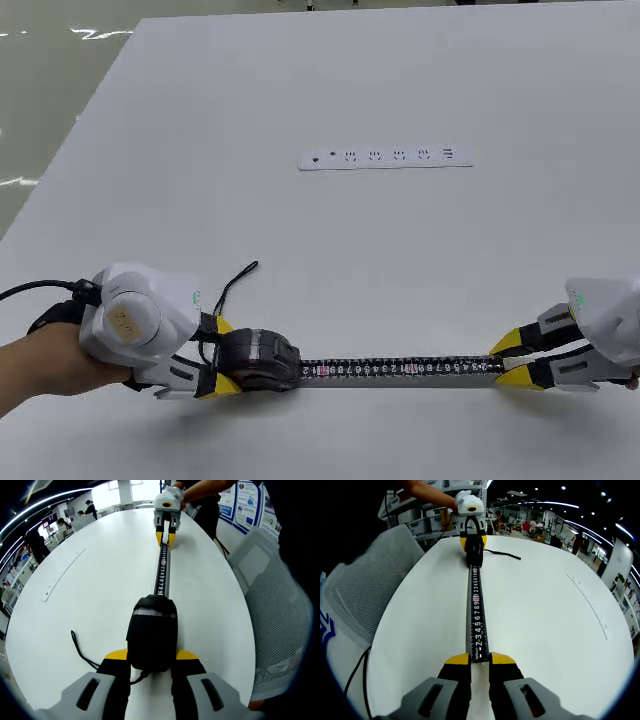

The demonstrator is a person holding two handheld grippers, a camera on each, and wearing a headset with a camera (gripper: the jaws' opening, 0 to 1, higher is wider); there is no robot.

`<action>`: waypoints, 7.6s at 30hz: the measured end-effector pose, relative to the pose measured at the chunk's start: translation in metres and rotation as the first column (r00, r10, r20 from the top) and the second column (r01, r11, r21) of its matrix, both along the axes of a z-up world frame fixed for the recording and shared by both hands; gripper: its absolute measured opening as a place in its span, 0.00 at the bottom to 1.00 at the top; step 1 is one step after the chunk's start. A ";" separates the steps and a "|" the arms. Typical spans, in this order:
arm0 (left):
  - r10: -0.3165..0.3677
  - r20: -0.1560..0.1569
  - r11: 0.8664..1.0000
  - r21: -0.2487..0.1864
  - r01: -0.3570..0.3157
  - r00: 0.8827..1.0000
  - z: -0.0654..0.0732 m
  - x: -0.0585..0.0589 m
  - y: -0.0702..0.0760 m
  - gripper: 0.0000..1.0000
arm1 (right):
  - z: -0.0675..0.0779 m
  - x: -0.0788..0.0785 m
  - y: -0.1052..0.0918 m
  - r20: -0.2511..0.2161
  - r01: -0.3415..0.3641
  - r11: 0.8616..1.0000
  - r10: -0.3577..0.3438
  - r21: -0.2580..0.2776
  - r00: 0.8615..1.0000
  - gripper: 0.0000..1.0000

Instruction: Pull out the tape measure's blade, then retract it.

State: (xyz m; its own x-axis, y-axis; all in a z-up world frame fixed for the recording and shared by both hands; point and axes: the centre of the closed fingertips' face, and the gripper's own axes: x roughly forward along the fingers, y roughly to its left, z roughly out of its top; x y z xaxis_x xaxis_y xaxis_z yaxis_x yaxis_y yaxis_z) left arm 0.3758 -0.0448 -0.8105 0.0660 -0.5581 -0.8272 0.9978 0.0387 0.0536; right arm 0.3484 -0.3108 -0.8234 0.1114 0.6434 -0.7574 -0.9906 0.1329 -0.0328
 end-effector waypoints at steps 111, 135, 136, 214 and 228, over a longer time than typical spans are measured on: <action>0.687 -0.041 0.685 -0.295 -0.666 0.725 0.057 -0.083 0.015 0.85 | 0.064 -0.065 0.016 0.045 0.728 0.664 -0.743 0.167 0.668 0.82; 0.805 -0.037 0.540 -0.367 -0.758 0.592 0.077 -0.083 0.007 0.99 | 0.079 -0.080 0.032 0.051 0.831 0.504 -0.860 0.236 0.508 0.99; 0.807 -0.035 0.537 -0.369 -0.759 0.589 0.078 -0.083 0.006 0.99 | 0.079 -0.080 0.033 0.046 0.833 0.499 -0.863 0.237 0.504 1.00; 0.938 -0.044 0.300 -0.400 -0.866 0.345 0.025 -0.017 -0.011 0.77 | 0.036 -0.032 0.003 0.041 0.527 0.837 -0.538 0.149 0.842 0.57; 0.951 -0.049 0.261 -0.401 -0.878 0.305 0.016 0.001 -0.009 0.71 | 0.018 -0.012 -0.005 0.052 0.315 0.946 -0.319 0.072 0.946 0.45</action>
State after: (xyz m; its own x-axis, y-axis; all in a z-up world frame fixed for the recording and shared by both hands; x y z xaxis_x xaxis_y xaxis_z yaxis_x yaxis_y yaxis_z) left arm 0.3773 -0.0539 -0.7942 0.8152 -0.2198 -0.5359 0.2509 0.9679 -0.0153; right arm 0.3361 -0.3157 -0.8055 0.3628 0.6127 -0.7021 -0.8931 0.4438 -0.0742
